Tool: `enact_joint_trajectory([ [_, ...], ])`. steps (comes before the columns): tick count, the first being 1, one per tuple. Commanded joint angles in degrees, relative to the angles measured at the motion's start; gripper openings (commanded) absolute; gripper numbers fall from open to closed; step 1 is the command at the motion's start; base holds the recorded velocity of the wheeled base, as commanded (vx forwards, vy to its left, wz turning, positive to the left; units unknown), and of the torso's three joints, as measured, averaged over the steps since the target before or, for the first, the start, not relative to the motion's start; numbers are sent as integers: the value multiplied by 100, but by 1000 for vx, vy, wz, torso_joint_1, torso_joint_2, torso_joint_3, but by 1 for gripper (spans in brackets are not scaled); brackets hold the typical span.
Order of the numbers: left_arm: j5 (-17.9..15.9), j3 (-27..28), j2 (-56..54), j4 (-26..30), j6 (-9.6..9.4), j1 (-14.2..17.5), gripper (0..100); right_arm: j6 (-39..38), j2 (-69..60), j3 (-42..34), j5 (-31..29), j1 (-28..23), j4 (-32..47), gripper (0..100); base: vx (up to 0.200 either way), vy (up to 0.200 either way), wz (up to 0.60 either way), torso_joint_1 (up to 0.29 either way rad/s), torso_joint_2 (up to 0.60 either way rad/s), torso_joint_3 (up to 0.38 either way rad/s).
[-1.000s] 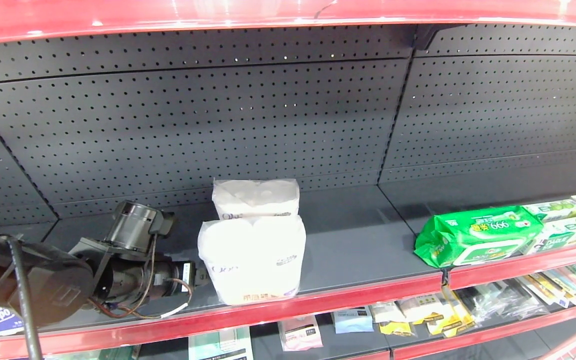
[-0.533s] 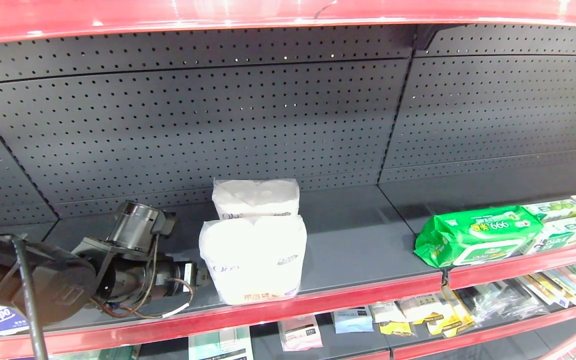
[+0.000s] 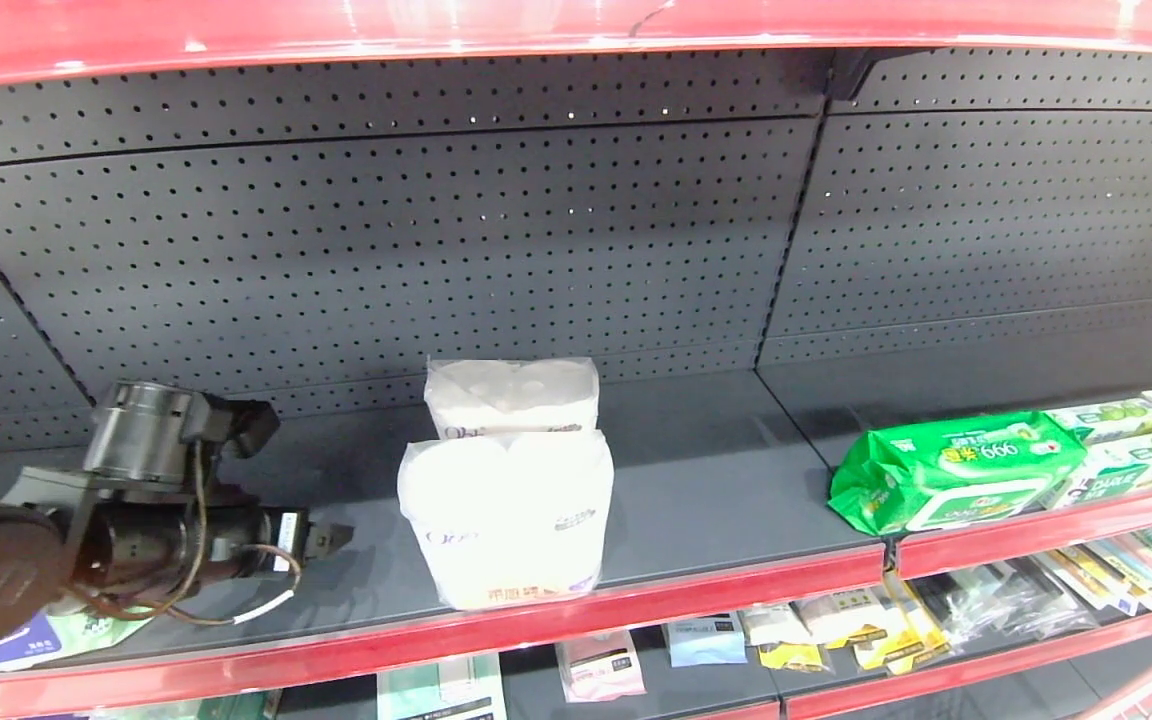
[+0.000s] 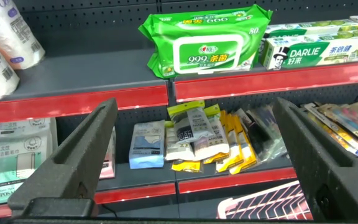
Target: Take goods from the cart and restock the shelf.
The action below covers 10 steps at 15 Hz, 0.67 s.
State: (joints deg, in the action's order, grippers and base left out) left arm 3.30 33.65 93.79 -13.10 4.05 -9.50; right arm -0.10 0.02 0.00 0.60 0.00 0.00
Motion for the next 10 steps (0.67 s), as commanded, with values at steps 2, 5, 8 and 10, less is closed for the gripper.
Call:
enact_joint_trajectory([
  [2,-58,-825,-2656,519,-1231,1099,100,1,-2,0,2,0,0,100,0,0,0,0,0,0],
  [5,-875,-1422,-5960,1337,-1723,2347,100,1,-2,0,2,0,0,100,0,0,0,0,0,0],
  [8,-2308,-1440,-8360,1935,-1161,2417,100,1,-2,0,2,0,0,100,0,0,0,0,0,0],
  [10,-2396,-1633,-9379,2840,-835,2294,100,1,-2,0,2,0,0,100,0,0,0,0,0,0],
])
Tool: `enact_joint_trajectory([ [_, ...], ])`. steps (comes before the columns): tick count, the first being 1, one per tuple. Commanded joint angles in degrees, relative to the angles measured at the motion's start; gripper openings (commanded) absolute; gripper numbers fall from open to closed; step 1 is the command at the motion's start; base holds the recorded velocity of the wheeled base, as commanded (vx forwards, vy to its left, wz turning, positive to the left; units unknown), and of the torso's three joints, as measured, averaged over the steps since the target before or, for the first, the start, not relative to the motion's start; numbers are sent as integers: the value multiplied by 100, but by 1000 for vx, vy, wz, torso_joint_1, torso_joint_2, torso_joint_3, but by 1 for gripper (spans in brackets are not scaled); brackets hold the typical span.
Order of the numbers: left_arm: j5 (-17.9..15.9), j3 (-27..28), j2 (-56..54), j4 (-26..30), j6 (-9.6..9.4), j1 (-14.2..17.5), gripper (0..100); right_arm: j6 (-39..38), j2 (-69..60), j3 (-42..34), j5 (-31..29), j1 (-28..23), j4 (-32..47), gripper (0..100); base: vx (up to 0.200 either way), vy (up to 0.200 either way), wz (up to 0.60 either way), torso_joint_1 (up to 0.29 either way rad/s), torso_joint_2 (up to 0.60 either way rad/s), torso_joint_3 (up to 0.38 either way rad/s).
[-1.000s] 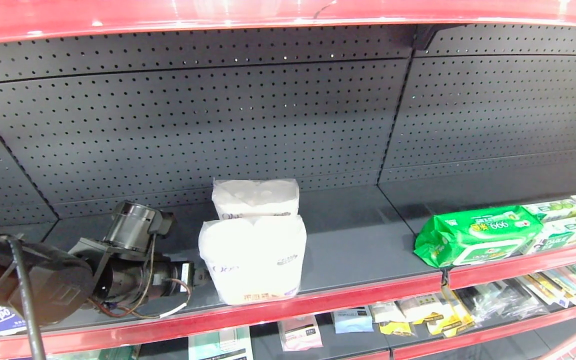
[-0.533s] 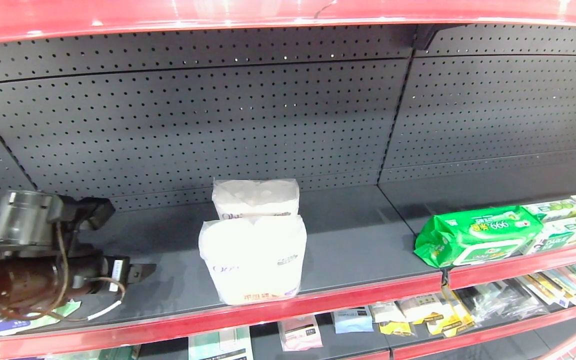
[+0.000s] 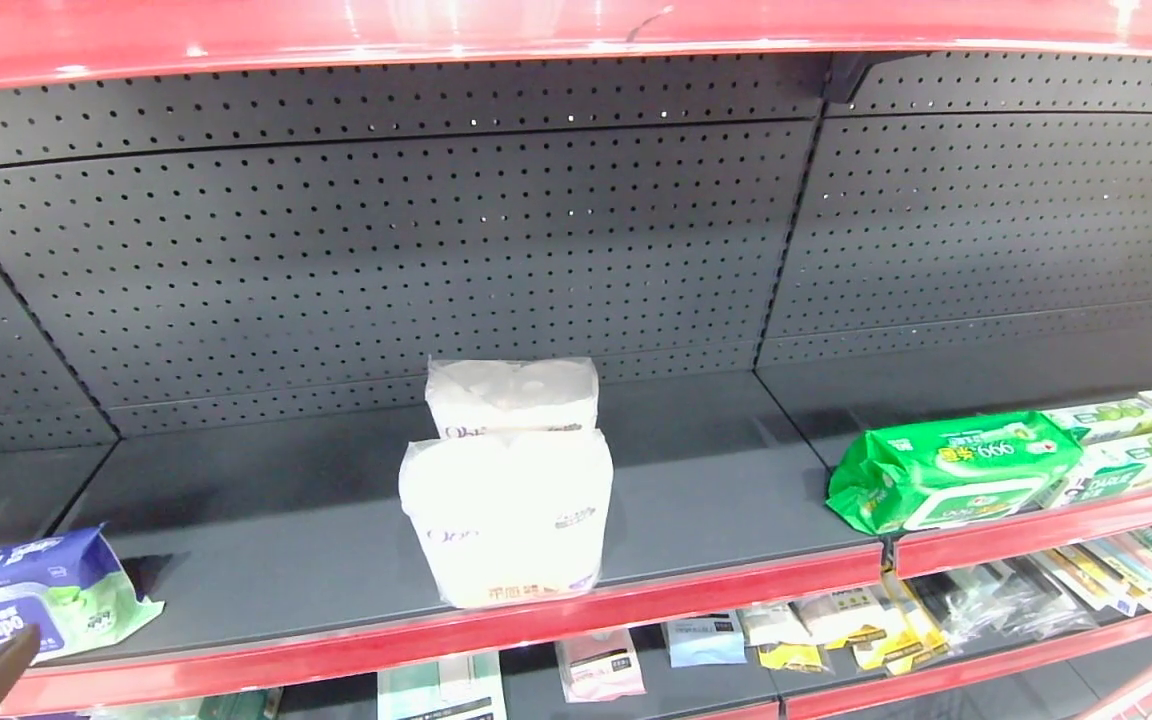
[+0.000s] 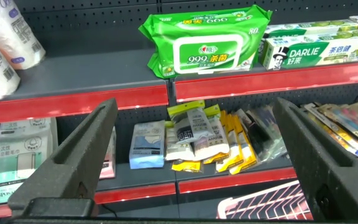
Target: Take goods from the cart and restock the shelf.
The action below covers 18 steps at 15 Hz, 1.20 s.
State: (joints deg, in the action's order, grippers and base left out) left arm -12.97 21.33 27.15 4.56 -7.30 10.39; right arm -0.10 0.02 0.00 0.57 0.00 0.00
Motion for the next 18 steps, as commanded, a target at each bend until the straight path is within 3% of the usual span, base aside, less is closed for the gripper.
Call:
enact_joint_trajectory([
  [1,-768,-402,-2715,1073,300,306,100,1,-2,0,4,0,0,100,0,0,0,0,0,0],
  [2,-417,-499,-2715,1021,414,289,100,1,-2,0,4,0,0,100,0,0,0,0,0,0],
  [3,664,-920,-2715,977,493,289,100,1,-2,0,4,0,0,100,0,0,0,0,0,0],
  [4,963,-1483,-2715,775,502,297,100,1,-2,0,4,0,0,100,0,0,0,0,0,0],
  [5,1042,-1720,-2715,238,590,289,100,1,-2,0,4,0,0,100,0,0,0,0,0,0],
  [6,981,-2063,-2715,-693,792,271,100,1,-2,0,4,0,0,100,0,0,0,0,0,0],
  [7,814,-2081,-2715,-658,853,86,100,1,-2,0,4,0,0,100,0,0,0,0,0,0],
  [8,418,-2037,-2715,-570,827,-72,100,1,-2,0,13,0,0,100,0,0,0,0,0,0],
  [9,102,-2045,-2715,-561,669,-19,100,10,-2,0,92,9,0,100,0,0,0,0,0,0],
  [10,102,-2045,-2715,-561,590,-19,100,-25,-2,0,136,0,0,100,0,0,0,0,0,0],
  [12,515,-2054,-2715,-570,537,-19,100,-8,-2,0,136,0,0,100,0,0,0,0,0,0],
  [13,664,-2072,-2715,-588,361,-19,100,1,-2,0,145,9,0,100,0,0,0,0,0,0],
  [15,902,-2081,-2715,-597,370,-19,100,10,-2,0,145,9,0,100,0,0,0,0,0,0],
  [18,946,-2081,-2715,-605,352,-19,100,1,-2,0,145,9,0,100,0,0,0,0,0,0],
])
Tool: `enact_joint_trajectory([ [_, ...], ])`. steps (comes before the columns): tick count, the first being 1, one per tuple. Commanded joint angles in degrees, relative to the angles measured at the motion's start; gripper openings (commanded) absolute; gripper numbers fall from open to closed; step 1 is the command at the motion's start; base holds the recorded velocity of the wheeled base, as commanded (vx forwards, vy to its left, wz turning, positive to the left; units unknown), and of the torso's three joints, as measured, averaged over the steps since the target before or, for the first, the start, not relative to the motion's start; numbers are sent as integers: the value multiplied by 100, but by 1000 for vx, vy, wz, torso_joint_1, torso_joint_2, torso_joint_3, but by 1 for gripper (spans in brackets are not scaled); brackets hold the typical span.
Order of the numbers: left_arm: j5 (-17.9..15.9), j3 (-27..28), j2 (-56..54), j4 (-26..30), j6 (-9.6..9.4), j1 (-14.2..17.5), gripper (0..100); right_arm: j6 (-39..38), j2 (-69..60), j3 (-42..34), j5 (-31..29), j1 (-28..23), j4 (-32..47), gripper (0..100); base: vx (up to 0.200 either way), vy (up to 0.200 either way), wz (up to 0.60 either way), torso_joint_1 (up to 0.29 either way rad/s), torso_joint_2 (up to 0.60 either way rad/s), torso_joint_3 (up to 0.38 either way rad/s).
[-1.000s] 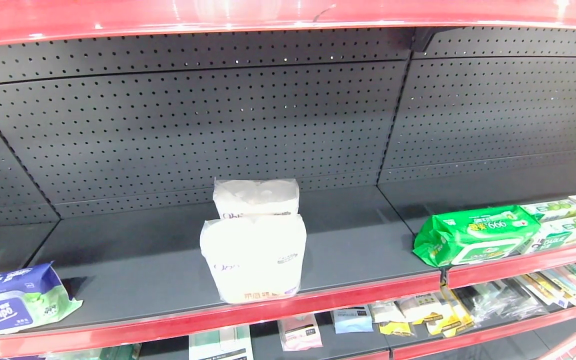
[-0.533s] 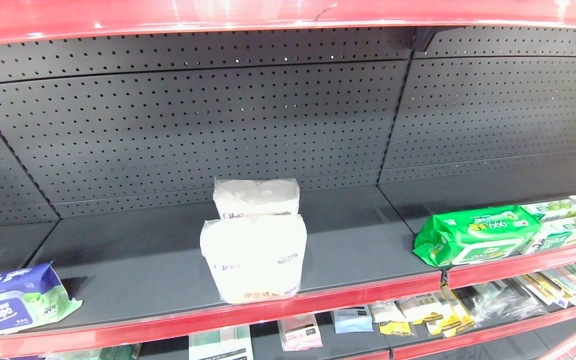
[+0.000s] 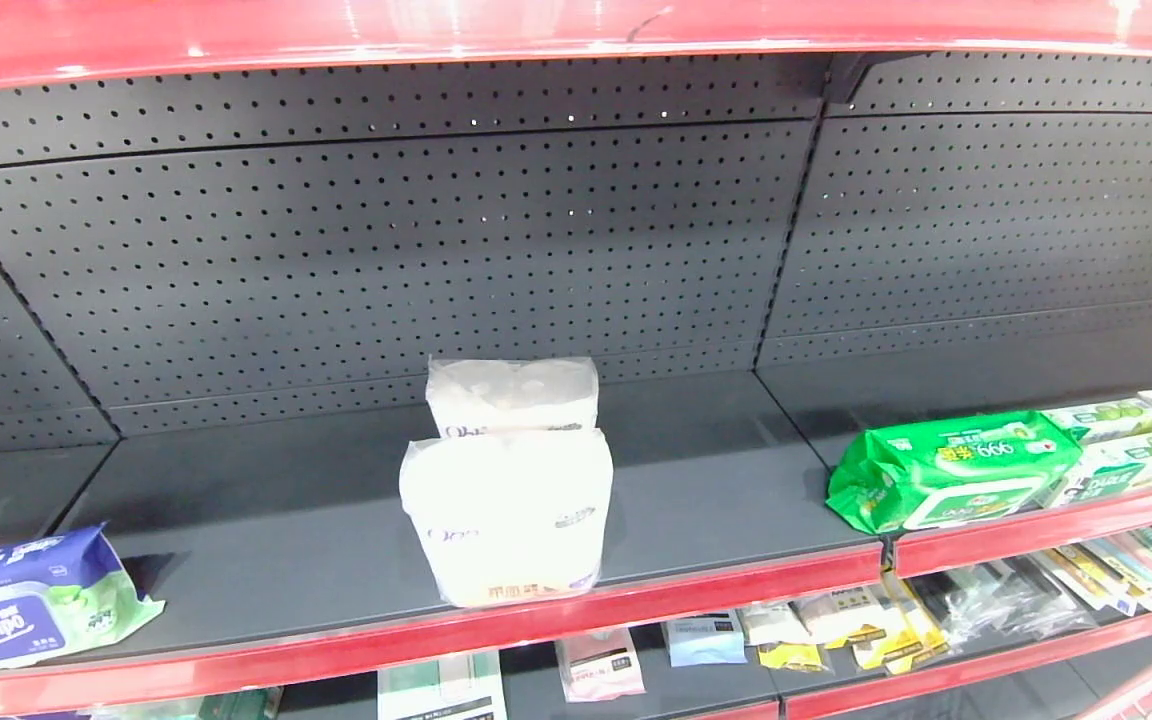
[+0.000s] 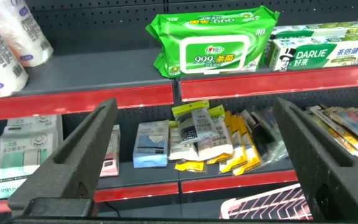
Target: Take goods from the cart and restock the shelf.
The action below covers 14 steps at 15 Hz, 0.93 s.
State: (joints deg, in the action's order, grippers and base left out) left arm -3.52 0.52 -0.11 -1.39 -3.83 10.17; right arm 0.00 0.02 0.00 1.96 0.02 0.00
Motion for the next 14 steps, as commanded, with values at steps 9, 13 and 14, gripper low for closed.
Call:
enact_joint_trajectory([
  [9,185,0,11,-2,14,3,100,9,-2,0,-12,-2,0,100,0,0,467,4,2,1],
  [13,177,0,11,-2,-22,3,100,9,-2,0,-12,-2,0,100,0,0,150,1,1,-1],
  [14,177,0,11,-2,-22,3,100,9,-2,0,-12,6,0,100,0,0,0,0,0,0],
])
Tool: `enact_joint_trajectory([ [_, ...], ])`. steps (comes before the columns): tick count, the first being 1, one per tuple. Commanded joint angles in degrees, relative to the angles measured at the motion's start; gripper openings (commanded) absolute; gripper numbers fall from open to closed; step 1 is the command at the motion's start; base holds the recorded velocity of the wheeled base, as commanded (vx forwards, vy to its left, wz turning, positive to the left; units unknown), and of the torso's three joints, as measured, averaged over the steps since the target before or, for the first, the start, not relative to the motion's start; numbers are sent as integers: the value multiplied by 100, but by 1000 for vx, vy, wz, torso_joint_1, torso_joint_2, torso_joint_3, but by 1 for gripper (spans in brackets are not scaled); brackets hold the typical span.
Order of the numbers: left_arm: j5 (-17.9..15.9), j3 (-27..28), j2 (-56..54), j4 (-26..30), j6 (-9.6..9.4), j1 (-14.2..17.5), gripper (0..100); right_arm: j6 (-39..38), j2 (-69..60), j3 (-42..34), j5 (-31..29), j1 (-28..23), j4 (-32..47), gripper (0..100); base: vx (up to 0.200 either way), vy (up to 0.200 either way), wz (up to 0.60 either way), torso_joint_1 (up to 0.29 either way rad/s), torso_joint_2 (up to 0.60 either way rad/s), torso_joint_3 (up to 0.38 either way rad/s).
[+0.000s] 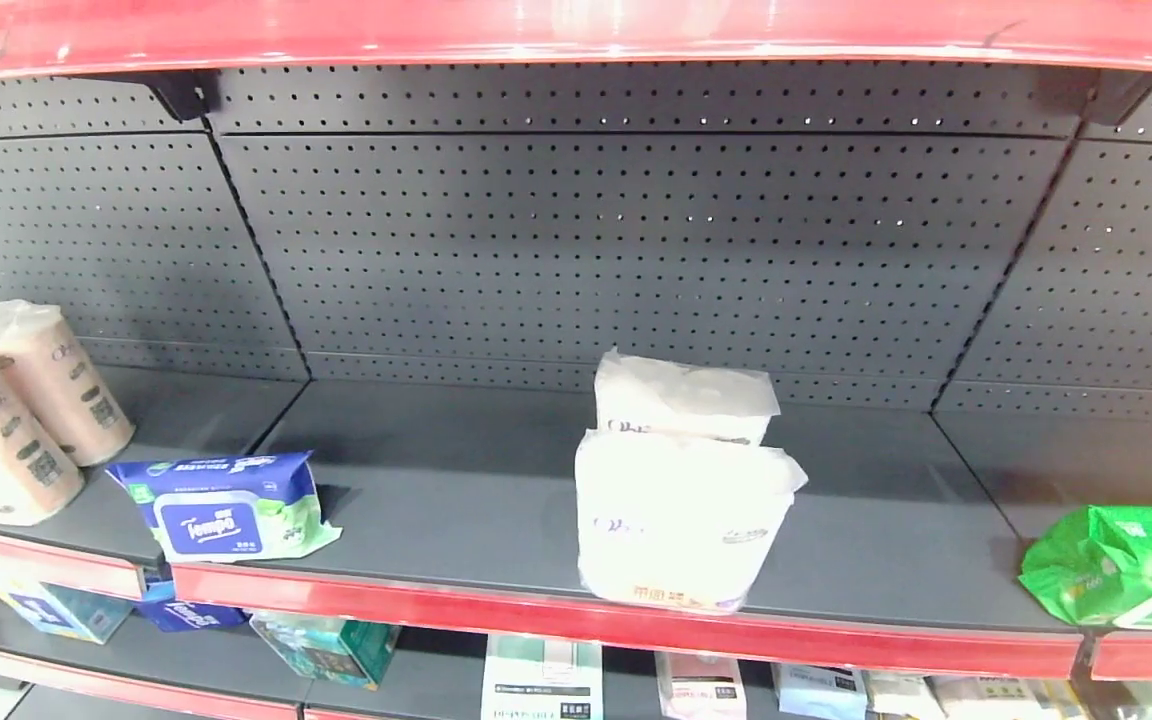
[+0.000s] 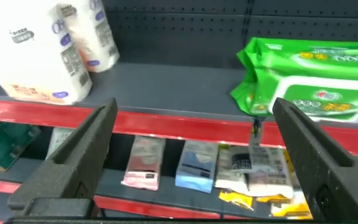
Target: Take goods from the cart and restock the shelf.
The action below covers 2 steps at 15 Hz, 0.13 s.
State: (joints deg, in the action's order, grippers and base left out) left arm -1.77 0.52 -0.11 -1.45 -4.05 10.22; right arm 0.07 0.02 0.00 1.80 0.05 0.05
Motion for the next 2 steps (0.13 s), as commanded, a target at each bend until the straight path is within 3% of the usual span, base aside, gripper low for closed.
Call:
enact_joint_trajectory([
  [1,1,0,11,4,0,-2,100,1,-2,0,4,4,-5,100,0,0,0,0,0,0],
  [2,-8,0,11,4,0,-2,100,10,-2,0,4,-5,-5,100,0,0,0,0,0,0],
])
